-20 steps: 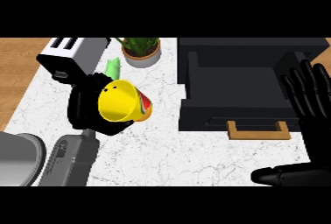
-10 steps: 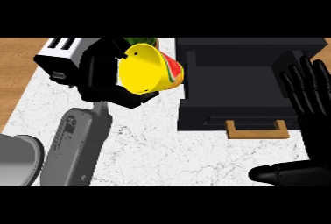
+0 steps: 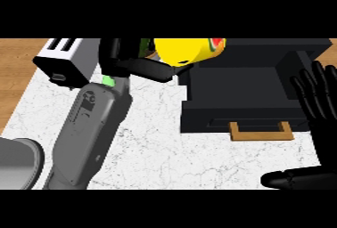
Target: Pick up the cup, place it into the drawer and close the drawer
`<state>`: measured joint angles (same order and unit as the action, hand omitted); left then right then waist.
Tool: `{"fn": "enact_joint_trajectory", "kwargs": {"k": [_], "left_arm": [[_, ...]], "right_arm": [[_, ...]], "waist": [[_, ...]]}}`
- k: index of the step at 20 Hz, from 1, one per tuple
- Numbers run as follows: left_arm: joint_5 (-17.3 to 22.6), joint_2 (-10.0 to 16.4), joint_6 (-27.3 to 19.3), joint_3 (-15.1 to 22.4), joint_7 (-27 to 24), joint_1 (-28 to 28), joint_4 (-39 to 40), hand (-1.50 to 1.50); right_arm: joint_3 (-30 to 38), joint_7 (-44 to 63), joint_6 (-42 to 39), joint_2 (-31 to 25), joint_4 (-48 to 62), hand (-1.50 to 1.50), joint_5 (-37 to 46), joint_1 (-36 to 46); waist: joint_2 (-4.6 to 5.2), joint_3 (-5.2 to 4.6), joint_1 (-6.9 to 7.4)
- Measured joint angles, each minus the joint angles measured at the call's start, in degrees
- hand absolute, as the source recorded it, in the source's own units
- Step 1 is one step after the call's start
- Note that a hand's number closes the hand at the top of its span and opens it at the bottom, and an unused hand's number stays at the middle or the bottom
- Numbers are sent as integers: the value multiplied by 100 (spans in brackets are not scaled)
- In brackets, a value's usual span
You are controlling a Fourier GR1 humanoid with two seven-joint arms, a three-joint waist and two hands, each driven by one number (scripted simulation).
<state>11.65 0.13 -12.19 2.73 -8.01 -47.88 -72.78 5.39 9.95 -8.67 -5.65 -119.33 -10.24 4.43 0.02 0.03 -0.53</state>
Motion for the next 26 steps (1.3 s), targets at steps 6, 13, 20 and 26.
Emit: {"fn": "enact_joint_trajectory", "kwargs": {"k": [6,13,20,26], "left_arm": [[91,-10,-200,135,-195,-781,1152,150],[472,-13,-547,380,-546,-1501,2362,150],[1183,-13,-928,944,-1064,-2041,3528,150],[1707,-13,-1039,1500,-1187,-2395,4233,150]], "right_arm": [[-24,-17,-12,3,-15,-150,27,-11],[6,-67,-32,-14,114,-150,32,66],[-85,-266,-112,39,213,-150,88,-5],[-115,-285,-127,42,285,-150,97,80]], "waist": [[12,0,-44],[21,-1,-82],[49,1,-200],[67,2,-285]]}}
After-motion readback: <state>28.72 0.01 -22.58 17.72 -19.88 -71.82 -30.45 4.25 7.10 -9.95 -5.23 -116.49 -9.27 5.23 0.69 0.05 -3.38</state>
